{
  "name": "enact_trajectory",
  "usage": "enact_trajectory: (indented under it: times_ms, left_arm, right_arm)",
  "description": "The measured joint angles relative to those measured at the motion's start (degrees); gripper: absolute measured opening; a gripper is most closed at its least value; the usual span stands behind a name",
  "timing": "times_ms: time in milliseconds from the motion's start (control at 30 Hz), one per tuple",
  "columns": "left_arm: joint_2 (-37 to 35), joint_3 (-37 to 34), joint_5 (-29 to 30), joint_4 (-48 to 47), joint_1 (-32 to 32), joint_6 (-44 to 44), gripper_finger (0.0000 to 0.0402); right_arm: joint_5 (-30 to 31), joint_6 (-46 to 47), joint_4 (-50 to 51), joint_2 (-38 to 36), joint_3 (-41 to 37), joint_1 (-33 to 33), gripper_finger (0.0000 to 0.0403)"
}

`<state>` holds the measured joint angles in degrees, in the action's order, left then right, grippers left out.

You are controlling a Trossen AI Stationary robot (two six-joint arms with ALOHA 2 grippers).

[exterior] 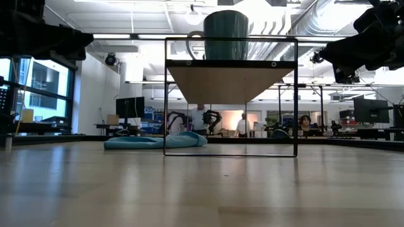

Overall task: Stack small to large cups/mugs on shelf
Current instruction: Return to Home Position

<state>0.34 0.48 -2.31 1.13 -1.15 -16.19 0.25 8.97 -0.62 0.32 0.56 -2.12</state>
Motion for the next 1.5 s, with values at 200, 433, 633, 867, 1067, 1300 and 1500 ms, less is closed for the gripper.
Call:
enact_trajectory:
  times_ms: [200, 433, 633, 867, 1067, 1300, 1500]
  left_arm:
    - [0.00, 0.01, -0.04, -0.01, 0.00, 0.83, 0.0200]
    - [0.00, 0.01, -0.04, -0.02, 0.00, 1.49, 0.0200]
    - [0.00, 0.01, -0.04, -0.02, 0.00, 1.49, 0.0200]
    - [0.00, 0.03, -0.07, -0.02, 0.00, 1.49, 0.0200]
    - [0.00, 0.03, -0.09, -0.01, 0.00, 1.51, 0.0200]
    - [0.00, 0.03, -0.11, -0.02, 0.00, 1.51, 0.0200]
    - [0.00, 0.03, -0.11, -0.02, 0.00, 1.51, 0.0200]
  right_arm:
    - [0.00, 0.00, 0.00, 0.00, 0.00, 0.01, 0.0101]
    - [0.00, 0.00, 0.00, 0.00, 0.00, 0.01, 0.0101]
    - [0.00, 0.00, 0.00, 0.00, 0.00, -0.01, 0.0101]
    - [0.00, 0.00, 0.00, 0.00, 0.00, -0.01, 0.0101]
    - [0.00, 0.00, 0.00, 0.00, 0.00, -0.01, 0.0101]
    - [0.00, 0.00, 0.00, 0.00, 0.00, -0.01, 0.0101]
    - [0.00, 0.01, 0.00, 0.00, 0.00, 0.01, 0.0101]
